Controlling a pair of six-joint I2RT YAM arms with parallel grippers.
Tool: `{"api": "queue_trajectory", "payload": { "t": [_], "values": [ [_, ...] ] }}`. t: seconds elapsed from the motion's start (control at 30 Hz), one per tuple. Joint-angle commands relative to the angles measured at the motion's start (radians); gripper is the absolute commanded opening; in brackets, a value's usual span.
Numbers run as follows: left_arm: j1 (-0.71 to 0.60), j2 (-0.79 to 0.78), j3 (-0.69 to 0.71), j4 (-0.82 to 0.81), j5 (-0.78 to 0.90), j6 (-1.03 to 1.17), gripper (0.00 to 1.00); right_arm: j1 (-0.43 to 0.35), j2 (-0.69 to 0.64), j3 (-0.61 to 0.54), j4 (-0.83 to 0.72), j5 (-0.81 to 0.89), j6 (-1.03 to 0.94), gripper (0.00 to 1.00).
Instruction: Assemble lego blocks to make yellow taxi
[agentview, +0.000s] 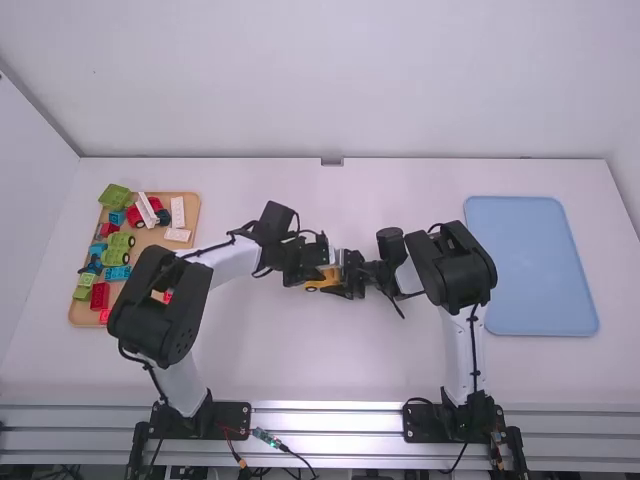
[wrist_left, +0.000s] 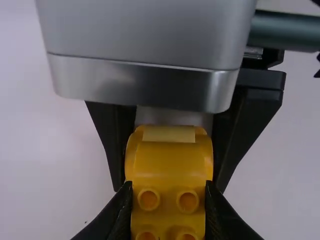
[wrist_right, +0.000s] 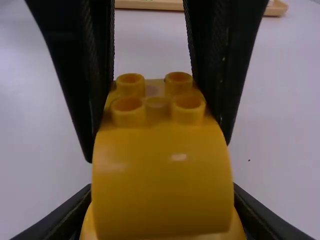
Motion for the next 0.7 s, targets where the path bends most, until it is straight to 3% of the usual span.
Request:
{"api": "queue_trajectory", "payload": {
  "t": [0.0, 0.67],
  "values": [
    [-0.010, 0.027, 0.003, -0.010, 0.011, 0.008, 0.02, 0.003, 0.011, -0.006, -0.004, 0.007, -0.005, 0.51],
    [-0.017, 0.038, 0.005, -0.034, -0.031, 0.015, 0.02, 0.003, 0.011, -0.005, -0.004, 0.007, -0.008, 0.50]
  ]
}}
